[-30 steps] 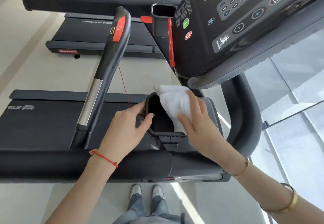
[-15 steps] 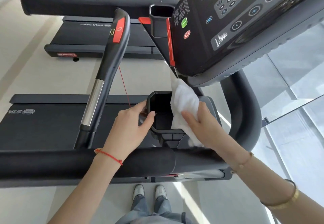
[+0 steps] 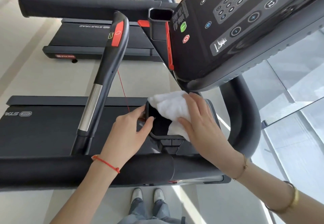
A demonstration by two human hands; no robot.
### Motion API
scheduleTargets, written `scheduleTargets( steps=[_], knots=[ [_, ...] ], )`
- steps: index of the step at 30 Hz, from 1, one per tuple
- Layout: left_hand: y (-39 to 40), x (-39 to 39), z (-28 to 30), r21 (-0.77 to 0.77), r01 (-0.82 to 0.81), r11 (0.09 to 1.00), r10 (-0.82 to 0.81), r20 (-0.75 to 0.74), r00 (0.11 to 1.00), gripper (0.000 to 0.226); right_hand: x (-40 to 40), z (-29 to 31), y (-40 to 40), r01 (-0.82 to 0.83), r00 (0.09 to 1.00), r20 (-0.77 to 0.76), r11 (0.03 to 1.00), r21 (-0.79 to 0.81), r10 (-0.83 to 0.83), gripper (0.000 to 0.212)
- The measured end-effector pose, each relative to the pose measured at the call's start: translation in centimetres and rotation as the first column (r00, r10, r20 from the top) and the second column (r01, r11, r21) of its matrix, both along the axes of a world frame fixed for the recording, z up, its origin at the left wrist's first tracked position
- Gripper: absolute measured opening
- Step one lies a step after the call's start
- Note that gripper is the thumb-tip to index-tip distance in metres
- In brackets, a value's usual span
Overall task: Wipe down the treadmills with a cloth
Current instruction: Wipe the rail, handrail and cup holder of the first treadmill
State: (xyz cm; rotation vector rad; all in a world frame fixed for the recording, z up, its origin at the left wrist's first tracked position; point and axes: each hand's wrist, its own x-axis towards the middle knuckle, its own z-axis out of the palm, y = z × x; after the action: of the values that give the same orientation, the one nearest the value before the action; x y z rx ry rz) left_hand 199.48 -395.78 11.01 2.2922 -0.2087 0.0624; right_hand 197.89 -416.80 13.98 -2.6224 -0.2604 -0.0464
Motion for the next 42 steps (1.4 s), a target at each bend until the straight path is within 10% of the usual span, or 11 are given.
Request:
scheduleTargets(
  steps=[10, 24, 31, 42],
  knots=[
    [-0.1, -0.1, 0.2, 0.021, -0.016, 1.000, 0.018, -0.067, 0.998, 0.040, 8.0, 0.6, 2.5, -0.431, 0.883, 0.061, 0.856, -0.285, 0.465, 0.048],
    [-0.3, -0.1, 0.6, 0.005, -0.008, 1.000, 0.008, -0.084, 0.996, 0.037, 8.6, 0.3, 2.0, -0.471, 0.871, 0.001, 0.835, -0.283, 0.492, 0.044],
    [-0.2, -0.1, 0.5, 0.000, -0.003, 1.000, 0.003, -0.065, 0.998, 0.035, 4.7, -0.3, -0.5, -0.302, 0.943, 0.062, 0.917, -0.261, 0.328, 0.052],
    [-0.1, -0.2, 0.4, -0.002, 0.019, 1.000, -0.019, -0.014, 1.000, 0.048, 1.1, -1.0, 0.8, 0.166, 0.982, -0.139, 0.930, 0.329, -0.126, 0.047]
  ],
)
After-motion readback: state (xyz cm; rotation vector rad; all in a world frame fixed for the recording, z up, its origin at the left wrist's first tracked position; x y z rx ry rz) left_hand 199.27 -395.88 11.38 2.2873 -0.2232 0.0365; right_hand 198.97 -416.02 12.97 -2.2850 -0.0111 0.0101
